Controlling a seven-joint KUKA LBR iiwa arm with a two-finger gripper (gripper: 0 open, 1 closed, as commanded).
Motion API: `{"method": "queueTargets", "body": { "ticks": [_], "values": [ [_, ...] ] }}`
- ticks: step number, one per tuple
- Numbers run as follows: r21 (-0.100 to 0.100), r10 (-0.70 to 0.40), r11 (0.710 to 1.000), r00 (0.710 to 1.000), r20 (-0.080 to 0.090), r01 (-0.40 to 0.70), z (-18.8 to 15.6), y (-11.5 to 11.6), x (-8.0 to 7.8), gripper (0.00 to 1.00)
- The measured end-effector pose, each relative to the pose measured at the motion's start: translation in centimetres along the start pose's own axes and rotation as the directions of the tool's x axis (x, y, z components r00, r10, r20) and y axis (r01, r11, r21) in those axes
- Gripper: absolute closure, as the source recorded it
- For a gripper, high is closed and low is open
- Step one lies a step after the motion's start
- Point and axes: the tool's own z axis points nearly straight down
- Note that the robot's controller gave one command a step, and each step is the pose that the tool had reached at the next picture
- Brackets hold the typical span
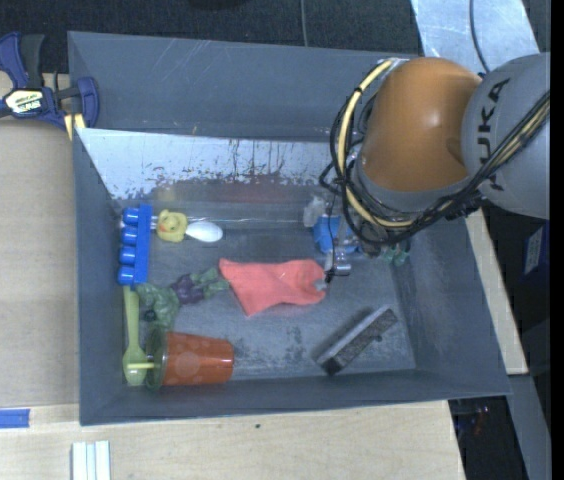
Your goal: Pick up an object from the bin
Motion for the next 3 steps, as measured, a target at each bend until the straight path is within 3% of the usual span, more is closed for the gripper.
{"method": "queueTargets", "body": {
  "ticks": [1,2,3],
  "values": [
    [0.000,0.000,1.000,1.000,0.008,0.000,-0.4,0.0,-0.2,0.00],
    [-0.001,0.019,1.000,1.000,0.015,-0.019,5.5,1.5,-1.3,0.00],
    [-0.001,0.094,0.996,0.995,0.014,-0.094,8.7,1.8,1.3,0.00]
  ]
}}
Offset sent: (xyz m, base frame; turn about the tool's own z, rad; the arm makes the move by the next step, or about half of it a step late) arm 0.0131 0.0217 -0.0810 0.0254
